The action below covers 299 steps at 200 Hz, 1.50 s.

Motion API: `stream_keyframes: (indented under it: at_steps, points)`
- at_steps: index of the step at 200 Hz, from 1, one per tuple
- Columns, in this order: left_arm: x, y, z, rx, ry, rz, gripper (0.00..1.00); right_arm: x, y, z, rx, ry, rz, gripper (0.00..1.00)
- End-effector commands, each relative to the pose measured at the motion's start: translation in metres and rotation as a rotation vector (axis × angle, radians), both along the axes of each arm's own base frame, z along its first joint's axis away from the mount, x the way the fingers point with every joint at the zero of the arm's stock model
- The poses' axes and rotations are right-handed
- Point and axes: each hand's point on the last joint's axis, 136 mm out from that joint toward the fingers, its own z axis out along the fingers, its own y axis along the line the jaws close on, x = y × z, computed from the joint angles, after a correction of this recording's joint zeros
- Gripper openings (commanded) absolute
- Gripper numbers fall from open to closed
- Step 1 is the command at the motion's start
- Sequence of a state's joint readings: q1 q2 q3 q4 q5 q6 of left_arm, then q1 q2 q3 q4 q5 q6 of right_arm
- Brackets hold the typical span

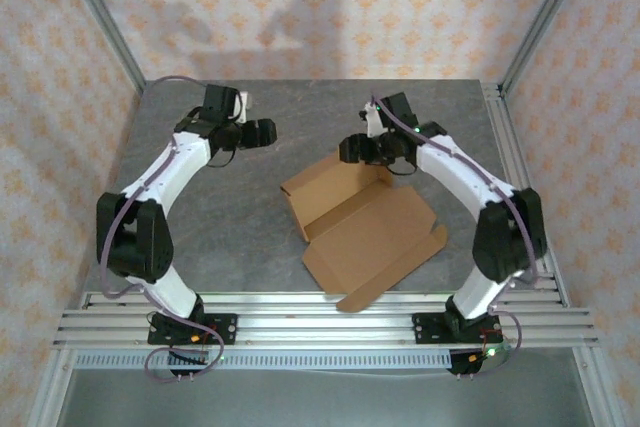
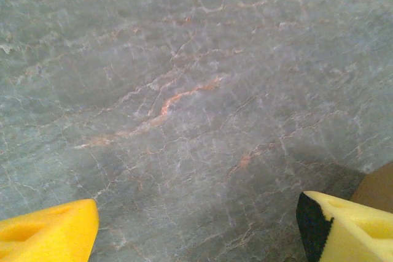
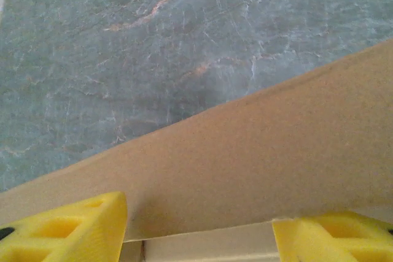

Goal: Fold the paper box

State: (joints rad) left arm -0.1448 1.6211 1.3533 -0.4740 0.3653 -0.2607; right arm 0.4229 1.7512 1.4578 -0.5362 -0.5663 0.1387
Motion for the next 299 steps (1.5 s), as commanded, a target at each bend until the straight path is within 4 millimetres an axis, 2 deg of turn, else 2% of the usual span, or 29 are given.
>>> stream_keyframes:
  at_steps: [1,41,66,95,131,166,197,229,267,299]
  points:
    - [-0.006,0.000,0.008,0.036,-0.021,-0.015,0.85,0.027,0.011,-0.002,-0.015,-0.008,-0.011,0.63]
    - [-0.010,-0.001,-0.003,0.046,0.015,-0.036,0.87,0.058,0.037,-0.031,-0.144,0.030,0.020,0.62]
    - [-0.013,0.002,-0.008,0.065,0.027,-0.029,0.88,0.068,0.054,-0.050,-0.237,0.049,0.047,0.61]
    - [-0.018,0.009,-0.013,0.068,0.039,-0.003,0.88,0.073,0.068,-0.068,-0.353,0.047,0.069,0.62]
    - [-0.024,0.022,-0.016,0.049,0.031,0.048,0.88,0.065,0.084,-0.087,-0.445,0.052,0.109,0.61]
    - [-0.032,0.027,-0.018,0.046,0.030,0.066,0.89,0.054,0.098,-0.093,-0.478,0.038,0.138,0.53]
    - [-0.038,0.029,-0.021,0.037,0.030,0.084,0.89,0.053,0.094,-0.098,-0.540,0.021,0.153,0.35]
    - [-0.046,0.030,-0.020,0.025,0.026,0.100,0.88,0.061,0.092,-0.090,-0.583,-0.048,0.196,0.22]
    - [-0.054,0.035,-0.022,0.000,0.037,0.137,0.89,0.068,0.099,-0.085,-0.610,-0.135,0.318,0.15]
    - [-0.060,0.059,-0.035,-0.100,0.069,0.249,0.92,0.067,0.096,-0.080,-0.663,-0.196,0.435,0.15]
